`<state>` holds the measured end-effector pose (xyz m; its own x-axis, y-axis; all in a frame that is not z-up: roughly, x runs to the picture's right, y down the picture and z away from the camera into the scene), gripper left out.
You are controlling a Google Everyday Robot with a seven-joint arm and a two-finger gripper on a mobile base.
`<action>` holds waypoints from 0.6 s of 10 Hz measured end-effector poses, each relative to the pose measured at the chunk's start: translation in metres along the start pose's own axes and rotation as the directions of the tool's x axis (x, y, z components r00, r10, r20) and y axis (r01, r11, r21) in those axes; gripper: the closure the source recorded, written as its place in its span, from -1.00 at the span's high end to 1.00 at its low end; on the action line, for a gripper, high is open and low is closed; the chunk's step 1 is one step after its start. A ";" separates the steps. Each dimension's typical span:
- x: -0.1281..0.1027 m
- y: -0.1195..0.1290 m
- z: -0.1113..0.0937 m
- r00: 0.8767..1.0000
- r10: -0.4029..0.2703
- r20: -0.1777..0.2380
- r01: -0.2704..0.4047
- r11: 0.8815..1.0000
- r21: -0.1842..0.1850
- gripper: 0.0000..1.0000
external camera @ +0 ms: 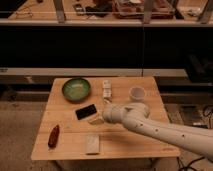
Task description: Place the eraser in the ceramic cup
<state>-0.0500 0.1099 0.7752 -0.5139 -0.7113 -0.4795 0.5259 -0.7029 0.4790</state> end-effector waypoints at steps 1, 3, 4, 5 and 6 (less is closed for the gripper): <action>0.000 0.001 0.005 1.000 -0.004 0.008 0.004 1.000 0.006 0.60; -0.006 0.009 0.012 1.000 0.004 0.021 -0.004 1.000 0.001 0.60; -0.010 0.016 0.015 1.000 0.015 0.025 -0.015 1.000 -0.007 0.60; -0.013 0.020 0.018 0.999 0.023 0.025 -0.023 1.000 -0.011 0.60; -0.016 0.025 0.021 0.999 0.029 0.021 -0.028 0.999 -0.018 0.60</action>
<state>-0.0429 0.1040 0.8102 -0.5126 -0.7311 -0.4503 0.5523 -0.6823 0.4790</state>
